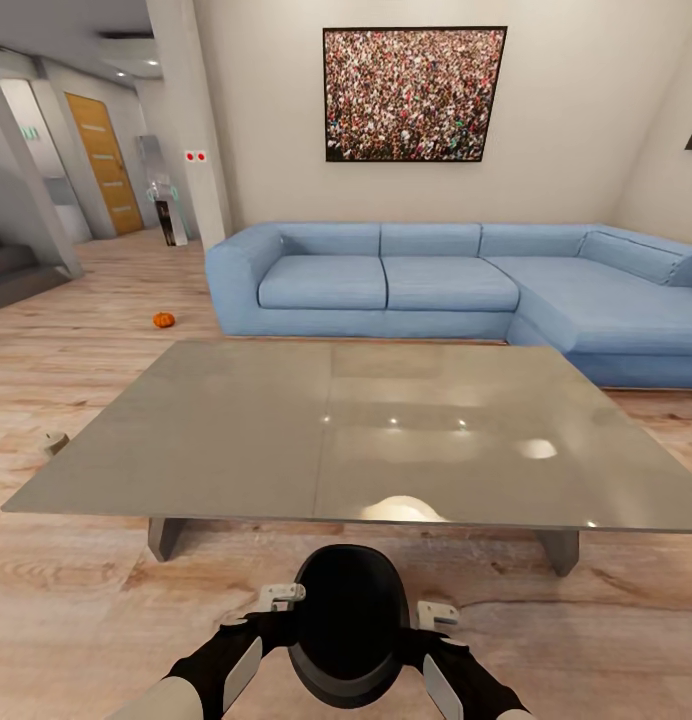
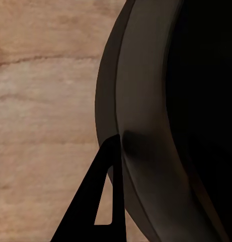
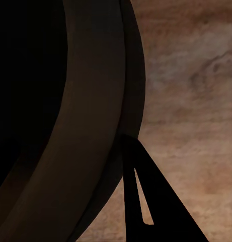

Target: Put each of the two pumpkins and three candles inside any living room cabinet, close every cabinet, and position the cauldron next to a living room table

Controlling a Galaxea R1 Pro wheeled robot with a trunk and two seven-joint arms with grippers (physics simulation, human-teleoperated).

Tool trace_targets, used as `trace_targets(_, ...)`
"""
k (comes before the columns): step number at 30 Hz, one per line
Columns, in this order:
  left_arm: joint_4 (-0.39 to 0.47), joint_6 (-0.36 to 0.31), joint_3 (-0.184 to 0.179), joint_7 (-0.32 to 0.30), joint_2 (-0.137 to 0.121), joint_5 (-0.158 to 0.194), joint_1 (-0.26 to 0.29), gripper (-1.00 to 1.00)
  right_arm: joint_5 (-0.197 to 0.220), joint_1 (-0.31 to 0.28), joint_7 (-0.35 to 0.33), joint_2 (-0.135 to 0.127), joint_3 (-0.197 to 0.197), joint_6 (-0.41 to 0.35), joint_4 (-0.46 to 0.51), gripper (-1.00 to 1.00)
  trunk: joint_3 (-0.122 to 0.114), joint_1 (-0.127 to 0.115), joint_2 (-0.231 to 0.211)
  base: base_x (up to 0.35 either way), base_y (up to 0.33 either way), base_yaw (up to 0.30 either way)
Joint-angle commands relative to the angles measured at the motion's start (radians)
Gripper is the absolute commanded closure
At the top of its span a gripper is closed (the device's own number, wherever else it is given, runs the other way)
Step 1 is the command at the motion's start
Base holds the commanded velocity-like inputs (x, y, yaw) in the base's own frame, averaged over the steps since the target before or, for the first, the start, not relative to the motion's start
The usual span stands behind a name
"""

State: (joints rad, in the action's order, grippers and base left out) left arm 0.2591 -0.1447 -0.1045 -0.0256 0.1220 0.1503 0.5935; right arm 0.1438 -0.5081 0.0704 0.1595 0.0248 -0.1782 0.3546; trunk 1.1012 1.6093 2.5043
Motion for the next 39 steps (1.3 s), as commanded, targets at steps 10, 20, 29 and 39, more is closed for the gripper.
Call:
trace_targets(10, 0.005, 0.013, -0.02, 0.001, 0.0, 0.015, 0.0, 1.0, 0.03, -0.001, -0.012, 0.011, 0.004, -0.005, 0.0, 1.0, 0.012, 0.001, 0.001, 0.0, 0.0, 0.0)
trace_targets(20, 0.005, 0.013, -0.02, 0.001, 0.0, 0.015, 0.0, 1.0, 0.03, 0.0, -0.012, 0.011, 0.004, -0.005, 0.0, 1.0, 0.032, 0.003, 0.002, 0.0, 0.0, 0.0)
trace_targets(29, 0.005, 0.013, -0.02, 0.001, 0.0, 0.015, 0.0, 1.0, 0.031, -0.001, -0.012, 0.011, 0.004, -0.006, -0.001, 1.0, 0.036, 0.004, 0.003, 0.0, 0.0, 0.0)
trace_targets(39, 0.005, 0.022, -0.02, 0.001, 0.001, 0.015, 0.0, -1.0, 0.03, 0.0, -0.012, 0.011, 0.004, -0.006, 0.0, -1.0, 0.036, 0.004, 0.003, 0.0, 0.0, 0.0)
